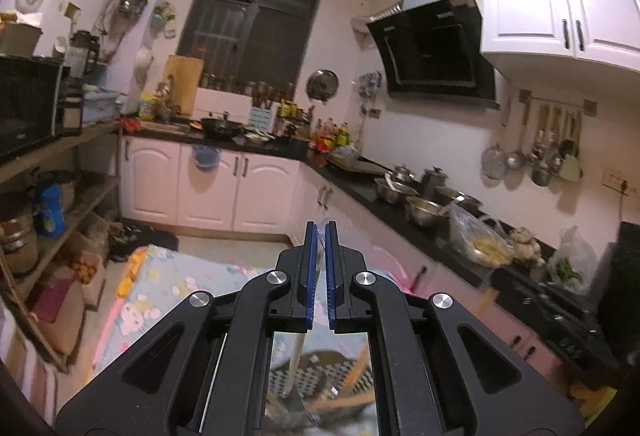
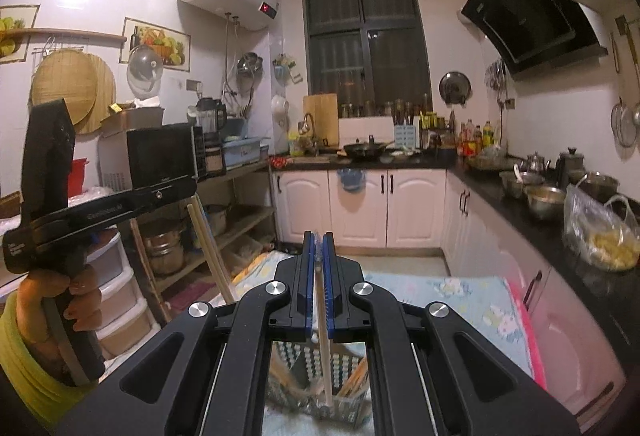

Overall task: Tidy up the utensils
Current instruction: 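Lift both held chopsticks and carry them above the green holder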

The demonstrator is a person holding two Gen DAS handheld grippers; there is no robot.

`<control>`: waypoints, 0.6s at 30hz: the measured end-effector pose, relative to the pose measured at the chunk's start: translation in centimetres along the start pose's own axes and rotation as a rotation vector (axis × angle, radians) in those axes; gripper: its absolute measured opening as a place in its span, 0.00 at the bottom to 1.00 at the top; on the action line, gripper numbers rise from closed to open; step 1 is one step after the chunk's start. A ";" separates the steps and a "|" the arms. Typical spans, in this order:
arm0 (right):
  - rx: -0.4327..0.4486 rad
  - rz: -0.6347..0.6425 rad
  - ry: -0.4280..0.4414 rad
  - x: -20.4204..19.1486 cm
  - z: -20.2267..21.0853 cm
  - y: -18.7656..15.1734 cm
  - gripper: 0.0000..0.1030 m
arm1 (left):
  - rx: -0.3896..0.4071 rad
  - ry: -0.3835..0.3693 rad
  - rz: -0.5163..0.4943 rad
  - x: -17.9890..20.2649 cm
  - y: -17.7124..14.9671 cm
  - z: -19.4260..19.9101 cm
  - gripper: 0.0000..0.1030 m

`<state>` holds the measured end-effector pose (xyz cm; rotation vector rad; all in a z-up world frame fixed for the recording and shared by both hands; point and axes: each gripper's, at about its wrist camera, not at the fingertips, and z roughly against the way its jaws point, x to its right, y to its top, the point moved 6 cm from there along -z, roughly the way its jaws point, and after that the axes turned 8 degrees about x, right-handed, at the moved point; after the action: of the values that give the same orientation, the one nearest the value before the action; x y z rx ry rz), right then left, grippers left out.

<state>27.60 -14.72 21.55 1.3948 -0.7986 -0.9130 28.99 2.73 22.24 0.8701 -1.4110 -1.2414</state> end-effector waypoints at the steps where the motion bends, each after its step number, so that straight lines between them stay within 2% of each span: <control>1: 0.008 0.001 -0.003 0.2 -0.2 0.3 0.04 | 0.004 0.002 0.007 -0.3 0.1 -0.4 0.00; 6: 0.041 0.005 -0.024 0.7 -1.8 1.1 0.04 | -0.010 0.004 0.038 -1.0 -1.2 -2.2 0.00; 10: 0.043 0.009 -0.041 1.2 -3.1 0.3 0.04 | -0.054 -0.002 0.057 -1.4 -3.6 -3.4 0.00; 18: -0.061 0.003 -0.055 1.9 -5.9 -4.4 0.04 | -0.131 0.007 0.069 -2.1 -8.1 -4.8 0.00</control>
<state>33.47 -13.56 16.78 1.3204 -0.8072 -0.9695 33.24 1.91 13.69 0.7298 -1.3276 -1.2625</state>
